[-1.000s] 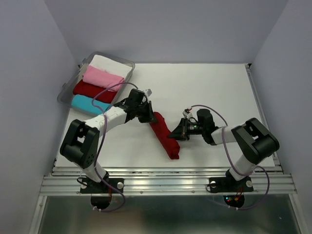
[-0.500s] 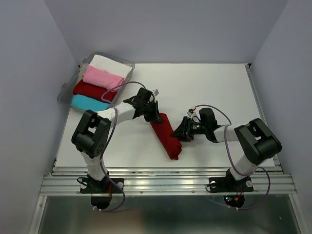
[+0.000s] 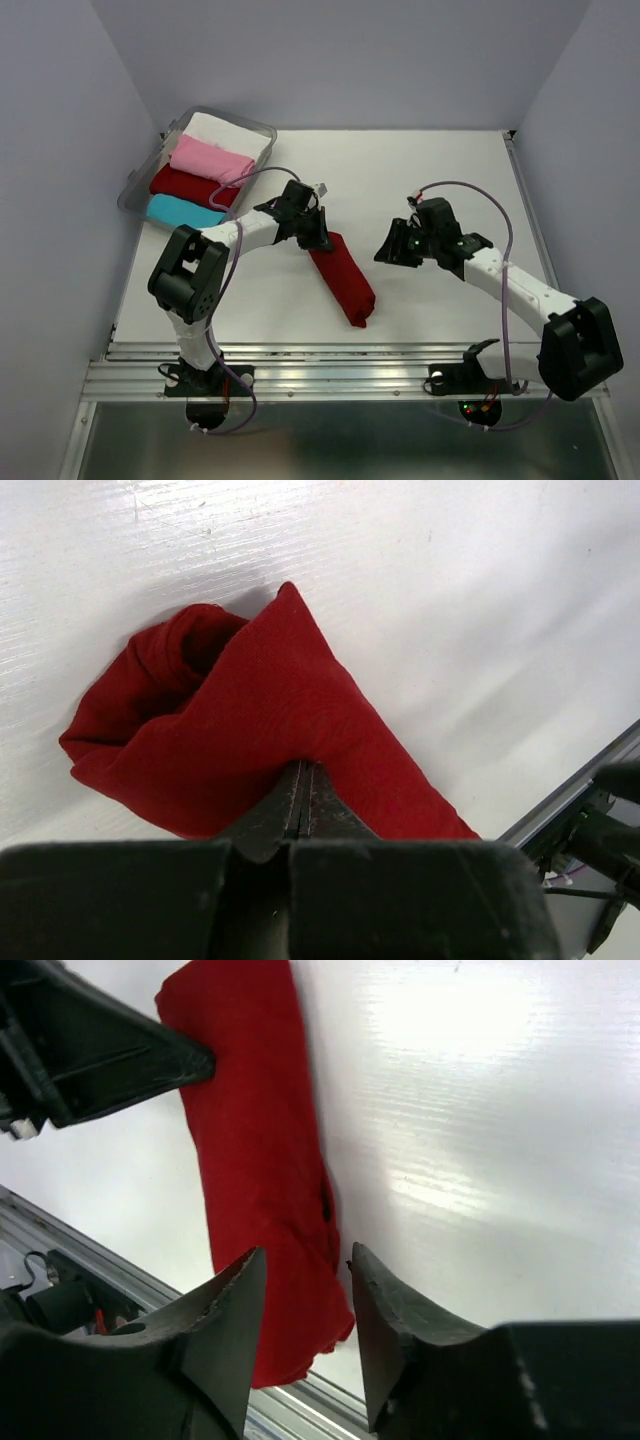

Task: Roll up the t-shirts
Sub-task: Roll the T-shirt to the center of the board.

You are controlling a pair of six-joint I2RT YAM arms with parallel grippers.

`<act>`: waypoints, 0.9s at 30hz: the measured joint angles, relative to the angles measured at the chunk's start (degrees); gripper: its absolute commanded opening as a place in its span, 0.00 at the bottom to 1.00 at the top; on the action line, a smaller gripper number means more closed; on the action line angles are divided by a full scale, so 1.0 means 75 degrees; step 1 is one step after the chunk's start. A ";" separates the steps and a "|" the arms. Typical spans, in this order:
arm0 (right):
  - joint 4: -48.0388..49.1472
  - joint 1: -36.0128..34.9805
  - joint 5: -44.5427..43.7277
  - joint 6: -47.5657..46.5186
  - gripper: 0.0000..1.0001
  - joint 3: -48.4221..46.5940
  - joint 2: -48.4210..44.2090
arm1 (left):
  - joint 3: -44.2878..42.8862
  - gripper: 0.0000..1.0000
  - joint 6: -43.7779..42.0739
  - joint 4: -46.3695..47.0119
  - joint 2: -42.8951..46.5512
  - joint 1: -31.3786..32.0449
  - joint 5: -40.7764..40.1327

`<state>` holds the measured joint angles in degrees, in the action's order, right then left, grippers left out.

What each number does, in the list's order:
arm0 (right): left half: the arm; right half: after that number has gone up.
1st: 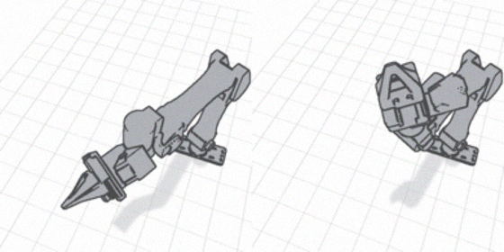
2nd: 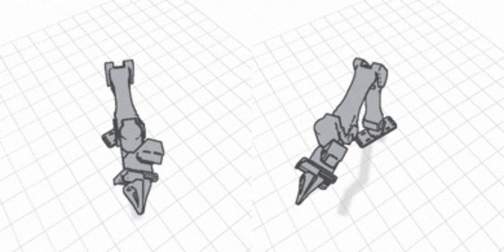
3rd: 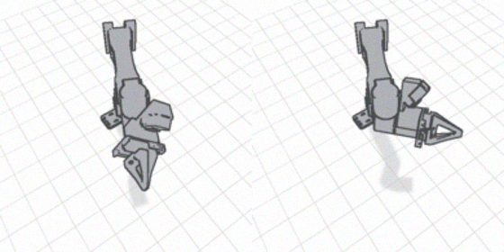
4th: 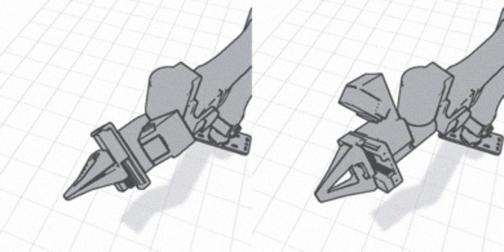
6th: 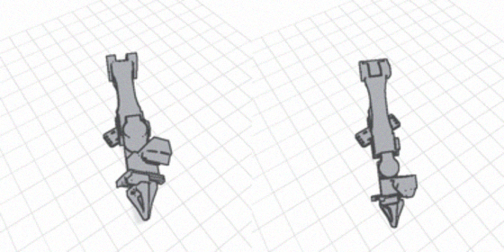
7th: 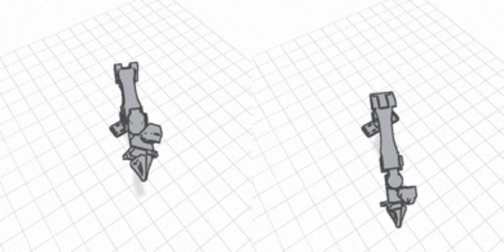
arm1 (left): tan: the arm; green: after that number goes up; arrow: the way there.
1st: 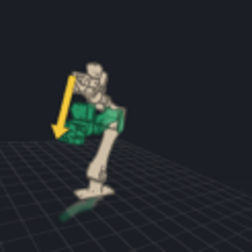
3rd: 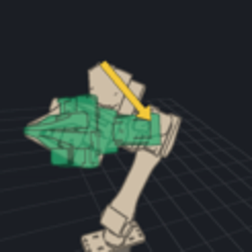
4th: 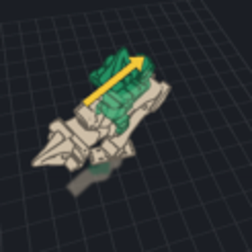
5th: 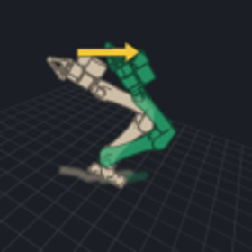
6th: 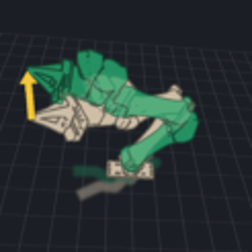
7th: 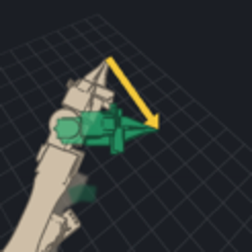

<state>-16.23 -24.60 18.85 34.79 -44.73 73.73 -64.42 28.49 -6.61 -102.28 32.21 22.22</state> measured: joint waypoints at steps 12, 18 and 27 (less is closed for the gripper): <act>-0.0801 -0.2646 -0.1134 0.0122 0.04 -0.0883 -0.0085 | 0.0000 0.00 -0.0017 0.0000 0.0000 0.0000 -0.0003; -0.0323 -0.2981 -0.0781 0.0318 0.04 -0.0819 0.0860 | 0.0000 0.00 -0.0020 0.0000 0.0000 0.0000 -0.0006; 0.0073 -0.2975 -0.1180 0.0836 0.01 0.0478 0.0947 | 0.0000 0.00 -0.0073 -0.0003 -0.0012 0.0012 -0.0020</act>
<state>-15.68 -46.92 10.00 41.06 -41.15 80.84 -64.42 27.94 -6.63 -102.37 32.29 22.06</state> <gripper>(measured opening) 0.017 0.022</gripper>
